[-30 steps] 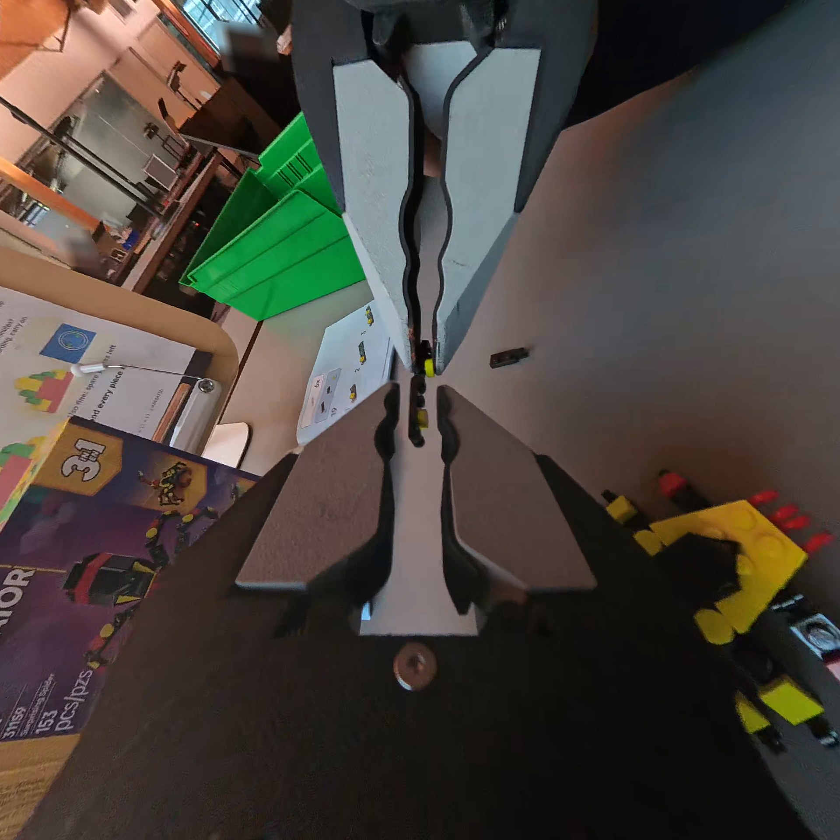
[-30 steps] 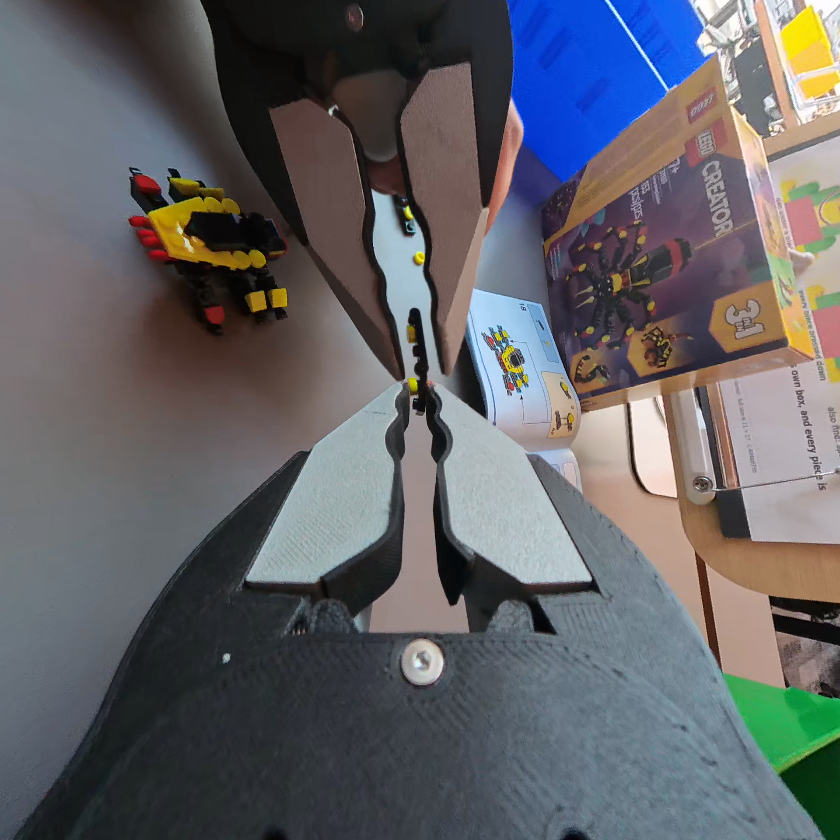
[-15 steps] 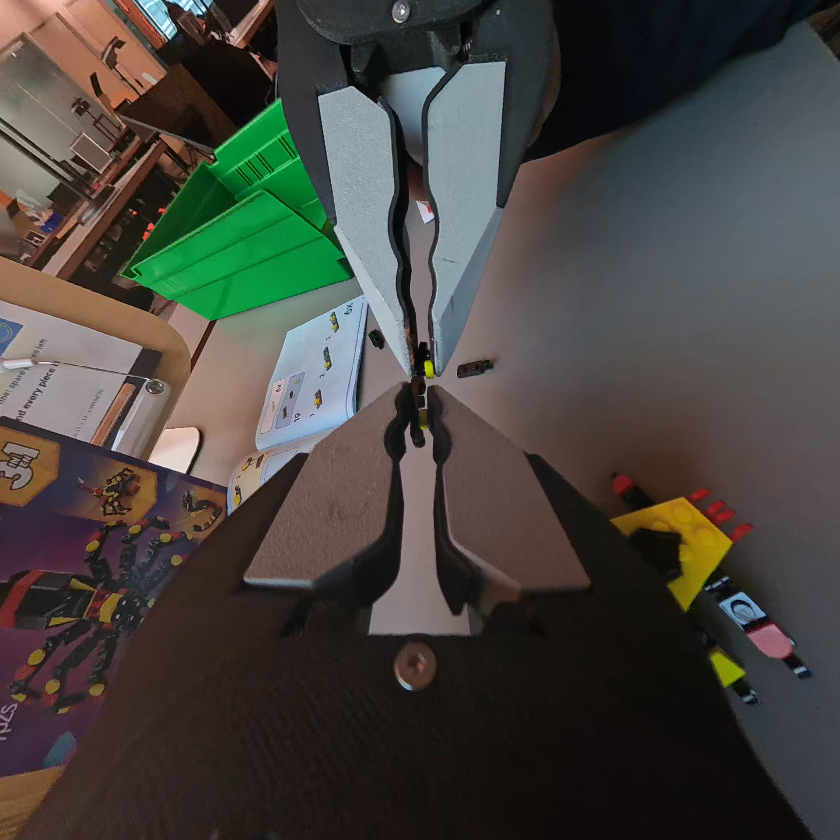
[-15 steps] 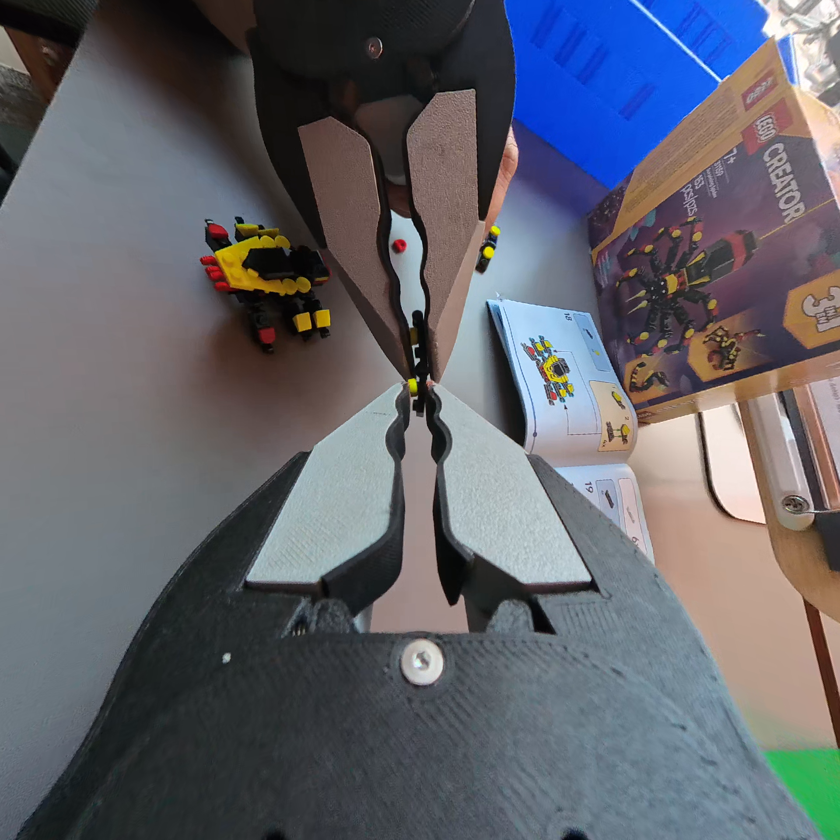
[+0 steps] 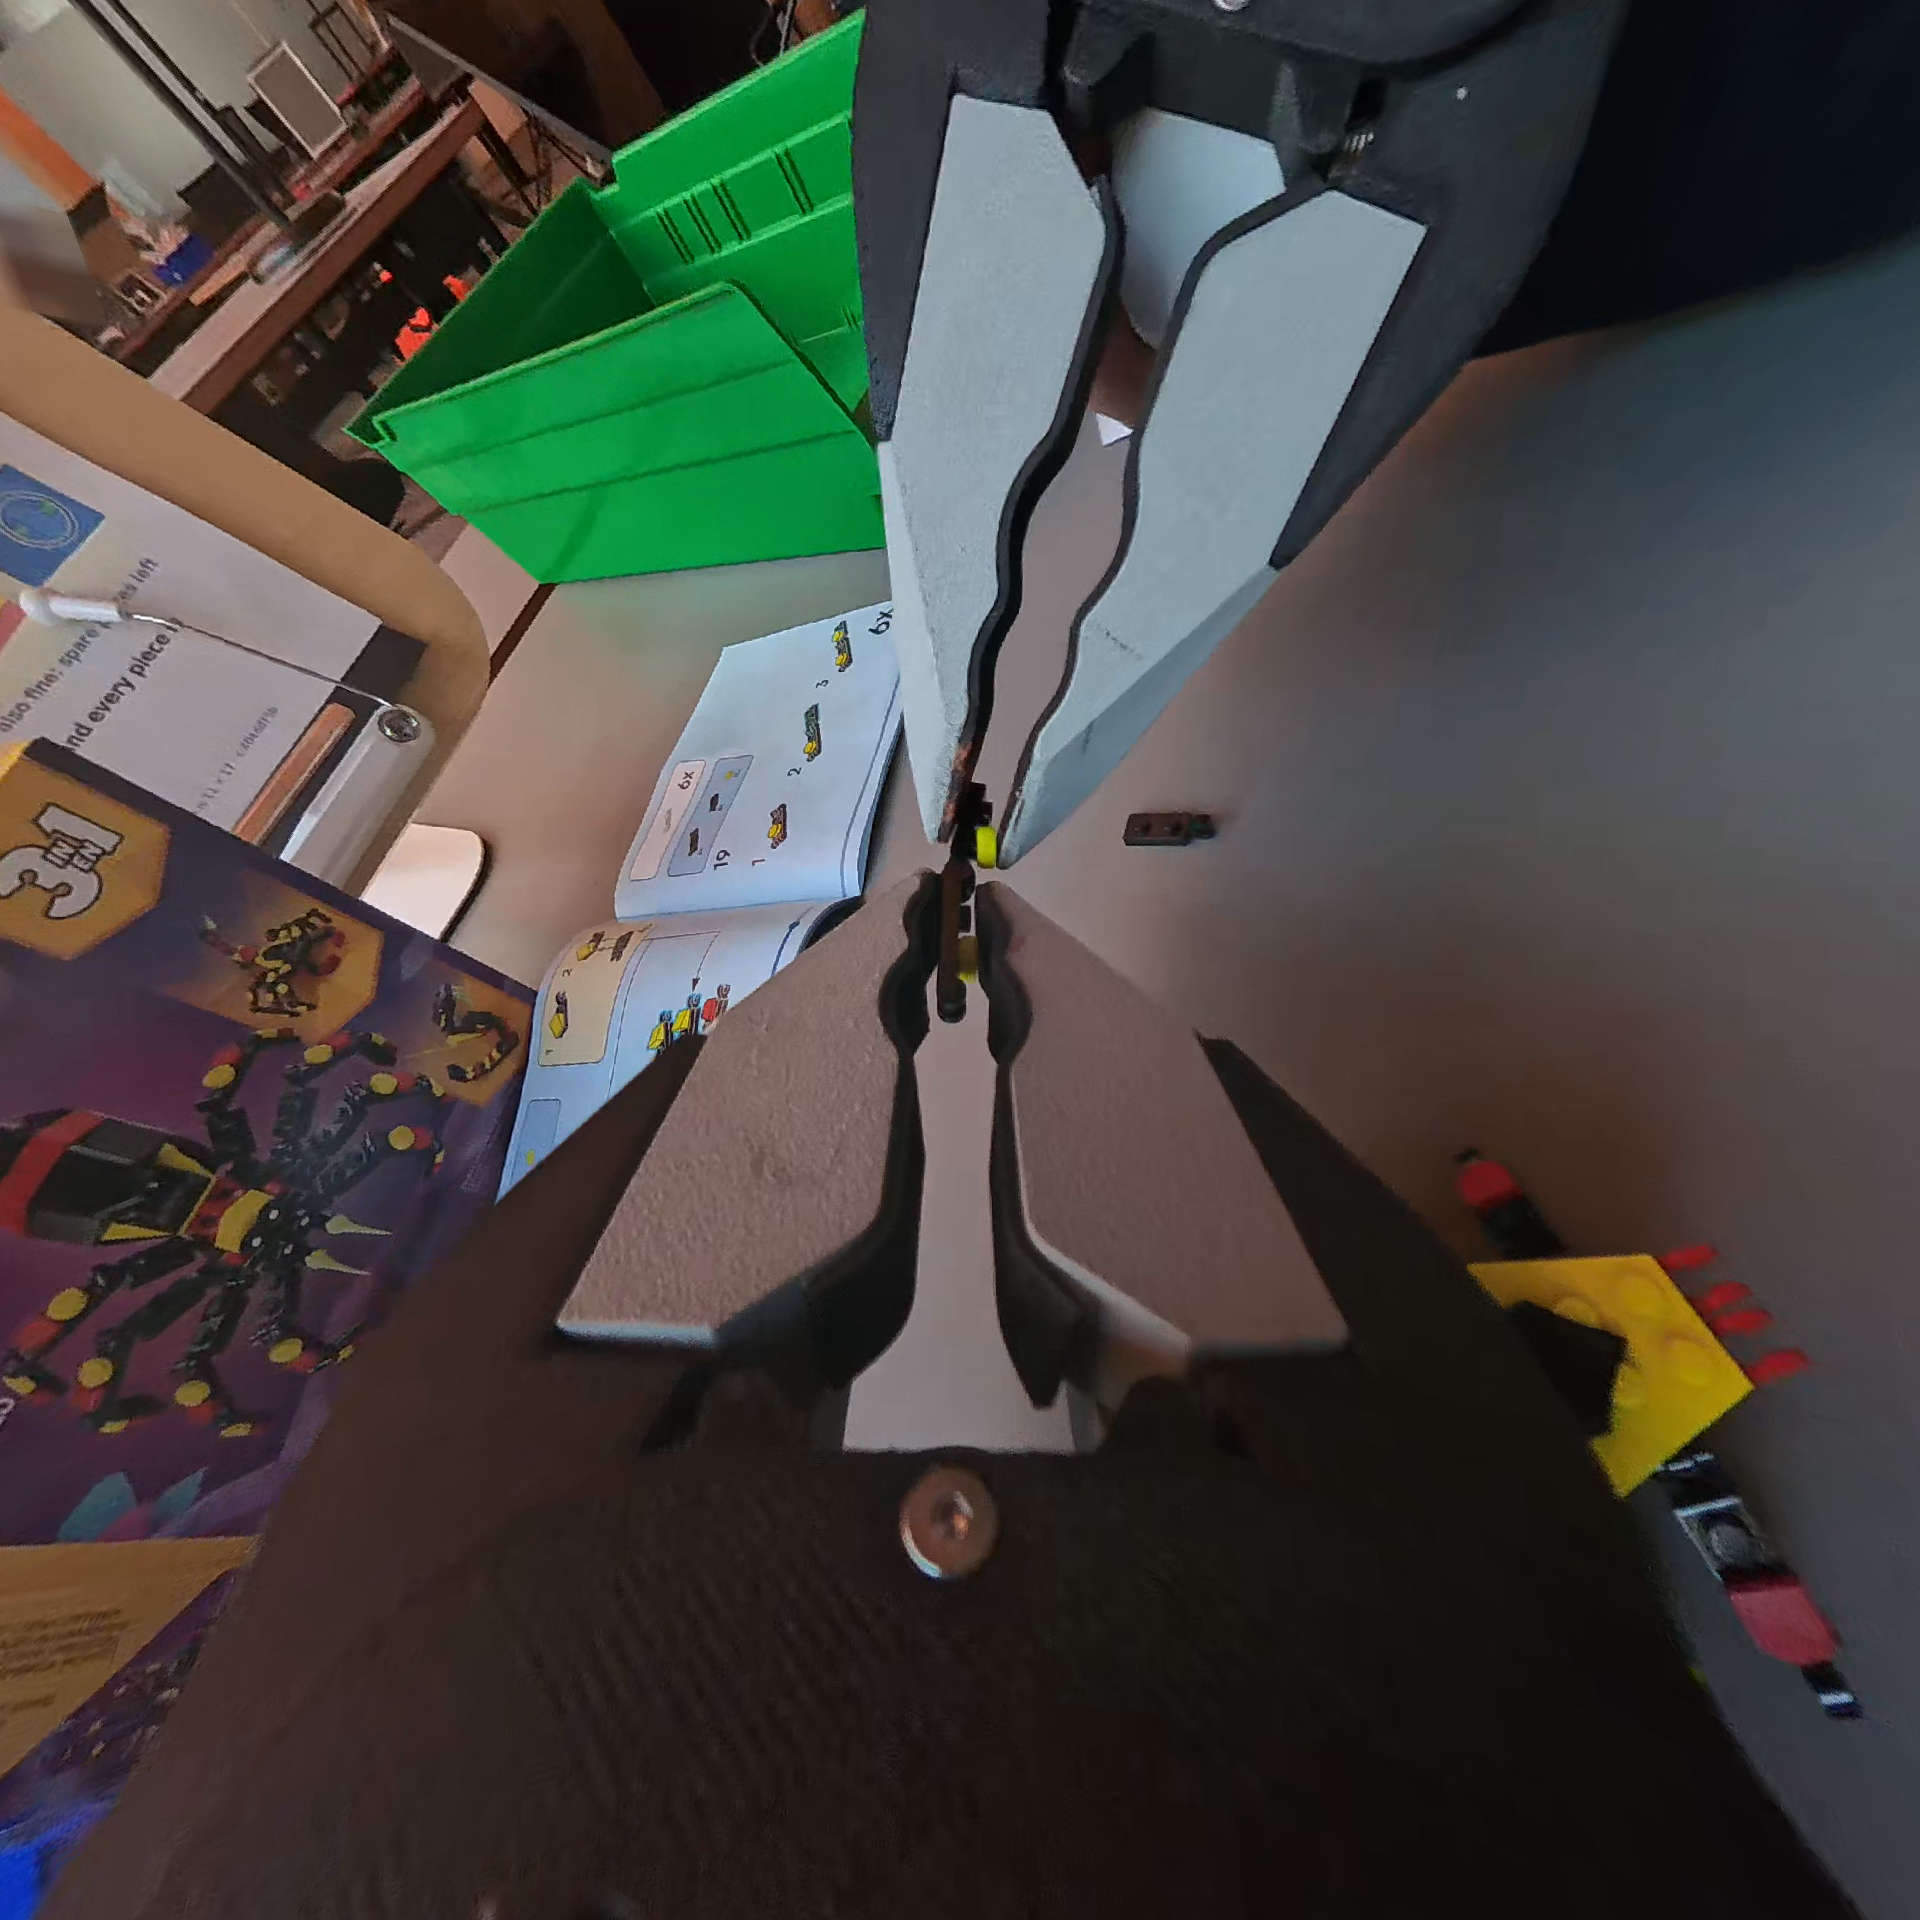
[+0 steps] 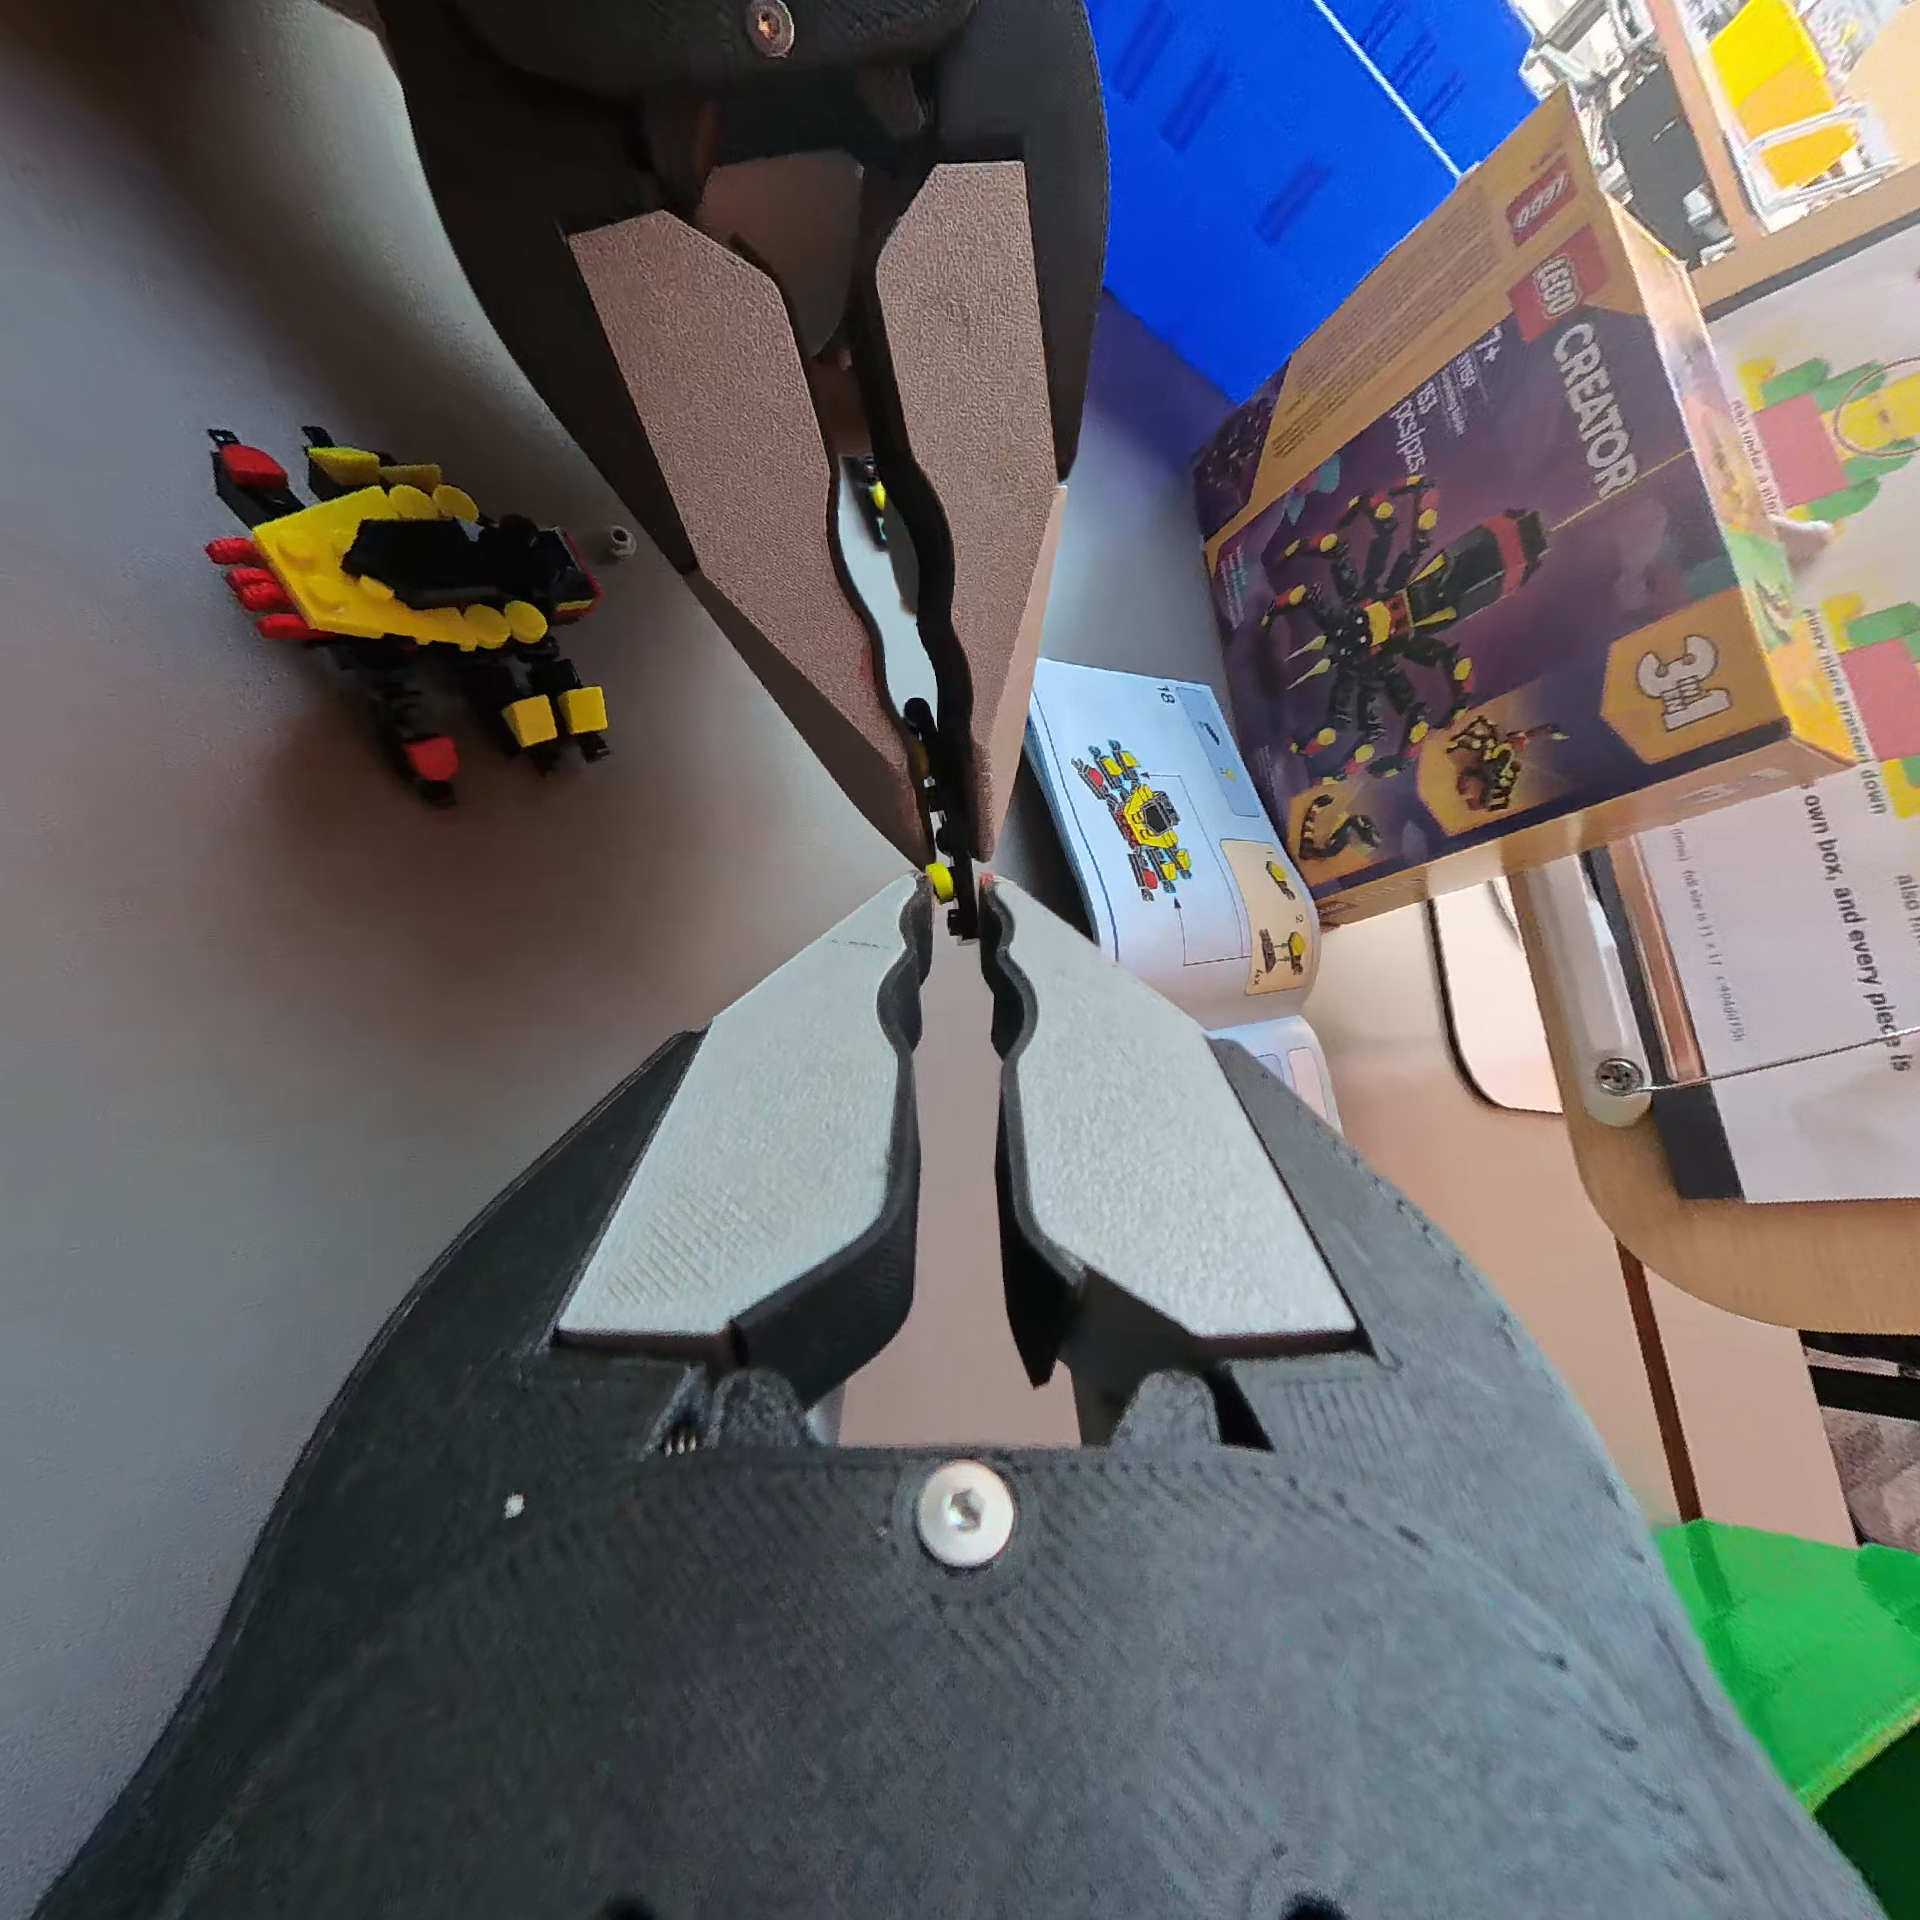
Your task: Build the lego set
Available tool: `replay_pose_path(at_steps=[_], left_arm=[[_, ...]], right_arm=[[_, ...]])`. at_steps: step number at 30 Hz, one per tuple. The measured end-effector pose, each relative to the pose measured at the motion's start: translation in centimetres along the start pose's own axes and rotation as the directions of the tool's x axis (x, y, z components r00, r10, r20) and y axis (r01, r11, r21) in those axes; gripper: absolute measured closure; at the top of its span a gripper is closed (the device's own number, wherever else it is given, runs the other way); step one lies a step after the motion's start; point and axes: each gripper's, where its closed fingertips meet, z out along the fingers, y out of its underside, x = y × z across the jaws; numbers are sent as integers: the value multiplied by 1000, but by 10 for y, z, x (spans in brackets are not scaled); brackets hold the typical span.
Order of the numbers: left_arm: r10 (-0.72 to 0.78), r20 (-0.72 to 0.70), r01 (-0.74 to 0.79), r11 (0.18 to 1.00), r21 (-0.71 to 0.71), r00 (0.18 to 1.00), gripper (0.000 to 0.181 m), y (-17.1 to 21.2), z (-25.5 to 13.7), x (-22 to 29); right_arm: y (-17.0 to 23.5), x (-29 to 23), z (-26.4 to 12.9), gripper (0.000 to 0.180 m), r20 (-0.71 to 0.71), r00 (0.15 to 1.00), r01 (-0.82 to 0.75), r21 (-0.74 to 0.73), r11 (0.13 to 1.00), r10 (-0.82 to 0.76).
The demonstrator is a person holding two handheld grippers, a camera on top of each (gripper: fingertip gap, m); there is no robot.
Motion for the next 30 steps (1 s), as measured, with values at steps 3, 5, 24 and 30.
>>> replay_pose_path(at_steps=[3,5,24,30], left_arm=[[-44,-3,43,999,-15,999,178,2,1,2],[-80,-6,80,997,-23,997,178,3,3,3],[-144,-74,142,989,-33,987,178,9,4,12],[-164,-173,166,986,0,971,178,5,2,19]], right_arm=[[1,-1,1,173,-1,1000,7,-4,1000,-7],[2,-2,2,173,14,1000,-12,-1,1000,12],[5,-12,6,177,161,960,-228,-37,973,231],[3,-22,0,176,284,934,-231,25,973,215]])
